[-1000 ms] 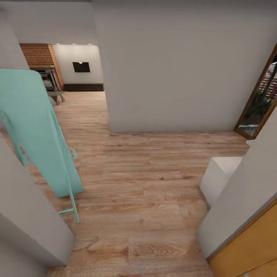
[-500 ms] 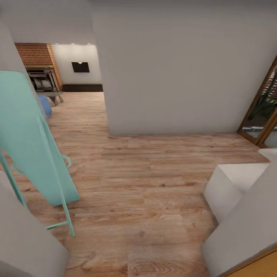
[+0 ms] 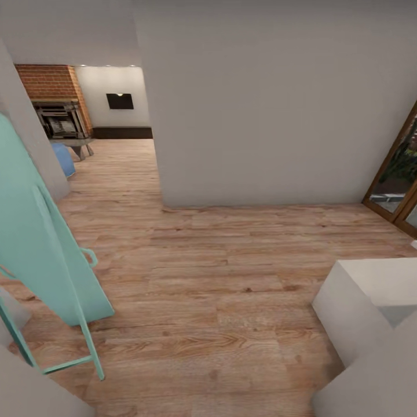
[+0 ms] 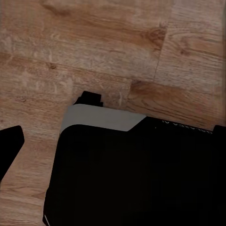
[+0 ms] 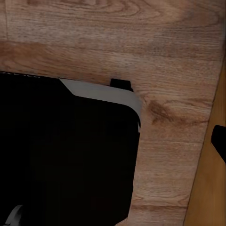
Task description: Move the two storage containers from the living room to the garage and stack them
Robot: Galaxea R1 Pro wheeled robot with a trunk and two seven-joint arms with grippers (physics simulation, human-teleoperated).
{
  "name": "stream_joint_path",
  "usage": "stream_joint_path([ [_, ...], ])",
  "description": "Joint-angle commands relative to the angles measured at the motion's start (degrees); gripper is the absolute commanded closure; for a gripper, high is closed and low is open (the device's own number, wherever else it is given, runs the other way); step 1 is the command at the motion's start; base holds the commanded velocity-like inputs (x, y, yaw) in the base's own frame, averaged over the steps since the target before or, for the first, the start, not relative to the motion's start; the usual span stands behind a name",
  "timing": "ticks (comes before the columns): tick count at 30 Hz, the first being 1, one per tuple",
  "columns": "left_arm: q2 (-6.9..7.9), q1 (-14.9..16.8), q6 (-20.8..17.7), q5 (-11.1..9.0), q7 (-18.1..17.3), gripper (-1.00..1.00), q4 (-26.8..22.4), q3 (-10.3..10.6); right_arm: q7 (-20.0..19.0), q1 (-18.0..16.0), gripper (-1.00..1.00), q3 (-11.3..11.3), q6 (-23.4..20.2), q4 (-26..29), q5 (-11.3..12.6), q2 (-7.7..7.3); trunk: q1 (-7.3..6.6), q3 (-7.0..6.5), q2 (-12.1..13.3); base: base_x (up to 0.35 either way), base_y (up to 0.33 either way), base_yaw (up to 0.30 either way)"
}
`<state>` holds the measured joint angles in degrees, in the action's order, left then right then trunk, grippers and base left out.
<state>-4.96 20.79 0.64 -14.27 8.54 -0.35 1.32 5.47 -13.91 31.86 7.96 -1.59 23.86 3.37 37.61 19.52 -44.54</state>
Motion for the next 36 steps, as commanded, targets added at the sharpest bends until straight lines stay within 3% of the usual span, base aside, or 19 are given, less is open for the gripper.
stream_joint_path([
  [1,0.00,0.03,0.07,-0.40,0.16,-1.00,0.00,0.14,0.07,-0.06,-1.00,0.48,0.30,-0.17,0.49,0.05,0.04,0.06,-0.04,0.319,0.000,0.000],
  [36,-0.01,0.04,0.07,-0.40,0.16,-1.00,0.00,0.16,0.07,-0.06,-1.00,0.48,0.30,-0.17,0.49,0.10,0.04,0.06,-0.04,0.319,0.000,0.000],
])
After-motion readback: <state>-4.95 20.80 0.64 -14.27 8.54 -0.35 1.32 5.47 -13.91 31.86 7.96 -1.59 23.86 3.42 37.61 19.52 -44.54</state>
